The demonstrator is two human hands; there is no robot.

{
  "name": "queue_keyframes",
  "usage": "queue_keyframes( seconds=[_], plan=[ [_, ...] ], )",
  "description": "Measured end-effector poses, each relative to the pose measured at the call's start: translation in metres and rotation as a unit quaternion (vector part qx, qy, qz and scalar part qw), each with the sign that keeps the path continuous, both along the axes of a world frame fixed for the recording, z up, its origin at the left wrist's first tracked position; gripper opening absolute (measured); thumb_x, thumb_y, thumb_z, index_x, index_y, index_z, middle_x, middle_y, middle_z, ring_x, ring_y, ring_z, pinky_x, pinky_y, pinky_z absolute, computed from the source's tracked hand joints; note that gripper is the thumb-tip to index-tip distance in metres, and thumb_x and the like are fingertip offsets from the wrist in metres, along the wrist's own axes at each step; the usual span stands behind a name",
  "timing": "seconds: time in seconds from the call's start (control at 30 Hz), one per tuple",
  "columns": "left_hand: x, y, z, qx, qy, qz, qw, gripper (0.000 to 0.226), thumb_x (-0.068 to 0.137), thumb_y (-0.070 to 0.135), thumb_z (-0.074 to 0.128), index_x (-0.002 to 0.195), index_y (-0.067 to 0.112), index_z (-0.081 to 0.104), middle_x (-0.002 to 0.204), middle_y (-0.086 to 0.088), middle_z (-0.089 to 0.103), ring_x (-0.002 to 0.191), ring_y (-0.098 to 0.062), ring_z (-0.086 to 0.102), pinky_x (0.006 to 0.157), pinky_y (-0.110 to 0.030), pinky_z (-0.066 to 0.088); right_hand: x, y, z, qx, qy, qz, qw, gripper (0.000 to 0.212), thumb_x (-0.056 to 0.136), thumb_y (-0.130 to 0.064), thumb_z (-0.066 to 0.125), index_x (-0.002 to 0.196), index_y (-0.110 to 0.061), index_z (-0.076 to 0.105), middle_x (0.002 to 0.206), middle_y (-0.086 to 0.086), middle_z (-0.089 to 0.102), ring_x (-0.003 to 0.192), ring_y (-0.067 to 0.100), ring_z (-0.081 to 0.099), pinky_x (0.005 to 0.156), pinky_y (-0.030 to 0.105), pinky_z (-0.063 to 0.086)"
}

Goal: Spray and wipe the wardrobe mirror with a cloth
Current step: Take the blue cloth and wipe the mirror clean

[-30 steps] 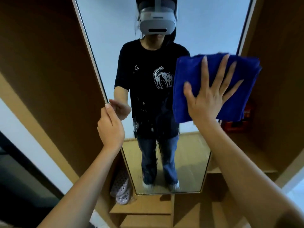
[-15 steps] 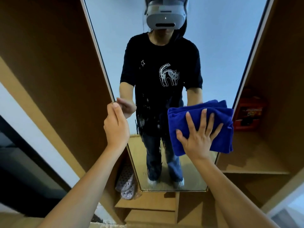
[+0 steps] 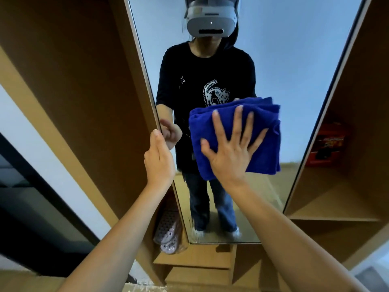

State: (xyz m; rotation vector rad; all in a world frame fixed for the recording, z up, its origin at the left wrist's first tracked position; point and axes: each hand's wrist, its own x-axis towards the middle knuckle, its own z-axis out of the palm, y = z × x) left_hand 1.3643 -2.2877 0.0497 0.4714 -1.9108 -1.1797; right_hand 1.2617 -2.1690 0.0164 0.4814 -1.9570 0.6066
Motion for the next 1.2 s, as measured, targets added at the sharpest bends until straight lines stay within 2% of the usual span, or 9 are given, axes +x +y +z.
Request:
queue_keyframes(
  seconds=[0.17, 0.3, 0.4, 0.5, 0.6, 0.73, 0.87, 1.1, 1.2],
  plan=[
    [0.003, -0.004, 0.003, 0.046, 0.006, -0.026, 0.999, 0.059, 0.103, 0.048, 0.014, 0.101, 0.009, 0.058, 0.084, -0.010, 0.066, 0.071, -0.008, 0.063, 0.073, -0.026, 0.045, 0.031, -0.048, -0.023, 0.084, -0.001, 0.026, 0.996, 0.075, 0.091, -0.067, 0.029, 0.151, -0.043, -0.010, 0.158, 0.000, -0.029, 0.146, 0.025, -0.025, 0.112, 0.062, -0.010],
    [0.004, -0.007, 0.009, 0.101, 0.011, -0.036, 0.994, 0.058, 0.101, 0.052, 0.014, 0.118, 0.021, 0.060, 0.110, -0.003, 0.067, 0.104, -0.012, 0.063, 0.101, -0.041, 0.045, 0.043, -0.061, -0.036, 0.067, -0.024, 0.027, 0.997, 0.074, 0.091, -0.066, 0.025, 0.150, -0.043, -0.012, 0.159, -0.001, -0.026, 0.147, 0.024, -0.022, 0.113, 0.060, -0.011],
    [0.004, -0.008, 0.011, 0.078, 0.018, -0.033, 0.996, 0.058, 0.102, 0.049, 0.013, 0.123, 0.022, 0.060, 0.120, 0.001, 0.065, 0.115, -0.011, 0.058, 0.108, -0.043, 0.039, 0.040, -0.051, -0.049, 0.110, -0.016, 0.042, 0.993, 0.075, 0.089, -0.068, 0.026, 0.149, -0.045, -0.013, 0.159, -0.004, -0.026, 0.147, 0.022, -0.021, 0.114, 0.056, -0.011],
    [0.002, -0.009, 0.008, 0.052, 0.014, -0.028, 0.998, 0.070, 0.096, 0.059, 0.013, 0.131, 0.016, 0.055, 0.131, -0.004, 0.060, 0.125, -0.015, 0.052, 0.110, -0.045, 0.036, 0.033, -0.035, -0.066, 0.148, -0.004, 0.060, 0.987, 0.075, 0.087, -0.070, 0.026, 0.149, -0.048, -0.012, 0.159, -0.007, -0.024, 0.149, 0.020, -0.013, 0.110, 0.057, 0.007],
    [0.000, -0.012, 0.002, 0.030, 0.024, -0.023, 0.999, 0.071, 0.095, 0.060, 0.013, 0.132, 0.014, 0.053, 0.130, -0.005, 0.060, 0.124, -0.016, 0.053, 0.108, -0.043, 0.039, 0.024, -0.020, -0.071, 0.147, -0.004, 0.058, 0.987, 0.076, 0.085, -0.071, 0.030, 0.148, -0.051, -0.009, 0.160, -0.010, -0.021, 0.146, 0.018, 0.000, 0.108, 0.057, 0.010],
    [0.000, -0.009, -0.002, 0.005, 0.044, -0.018, 0.999, 0.055, 0.104, 0.043, 0.016, 0.114, 0.011, 0.060, 0.103, 0.003, 0.066, 0.102, -0.006, 0.061, 0.091, -0.024, 0.046, 0.007, 0.009, -0.067, 0.105, 0.018, 0.016, 0.994, 0.078, 0.082, -0.068, 0.039, 0.148, -0.053, 0.001, 0.161, -0.012, -0.016, 0.149, 0.014, -0.013, 0.116, 0.050, -0.008],
    [-0.001, -0.008, -0.005, -0.009, 0.053, -0.017, 0.998, 0.053, 0.103, 0.042, 0.017, 0.111, 0.011, 0.059, 0.097, 0.005, 0.065, 0.094, -0.001, 0.061, 0.083, -0.025, 0.046, -0.019, 0.053, -0.064, 0.058, 0.014, -0.011, 0.998, 0.070, 0.080, -0.067, 0.045, 0.143, -0.049, 0.019, 0.162, -0.011, -0.012, 0.149, 0.019, -0.004, 0.116, 0.051, -0.008],
    [0.000, -0.008, -0.017, -0.004, 0.048, 0.003, 0.999, 0.051, 0.105, 0.037, 0.019, 0.105, 0.011, 0.063, 0.085, 0.009, 0.064, 0.079, 0.005, 0.061, 0.072, -0.018, 0.045, -0.046, 0.106, -0.067, 0.006, -0.009, -0.044, 0.999, 0.068, 0.091, -0.071, 0.032, 0.151, -0.047, 0.008, 0.159, 0.004, 0.001, 0.149, 0.018, -0.014, 0.116, 0.052, -0.010],
    [0.007, -0.003, -0.025, 0.020, 0.017, 0.001, 1.000, 0.042, 0.107, 0.030, 0.020, 0.088, 0.032, 0.058, 0.074, 0.015, 0.054, 0.066, 0.017, 0.055, 0.063, -0.004, 0.040, -0.045, 0.105, -0.065, -0.007, -0.033, -0.035, 0.999, 0.064, 0.091, -0.072, 0.028, 0.147, -0.044, 0.016, 0.156, 0.006, 0.007, 0.148, 0.026, -0.005, 0.116, 0.051, -0.012]
  ],
)
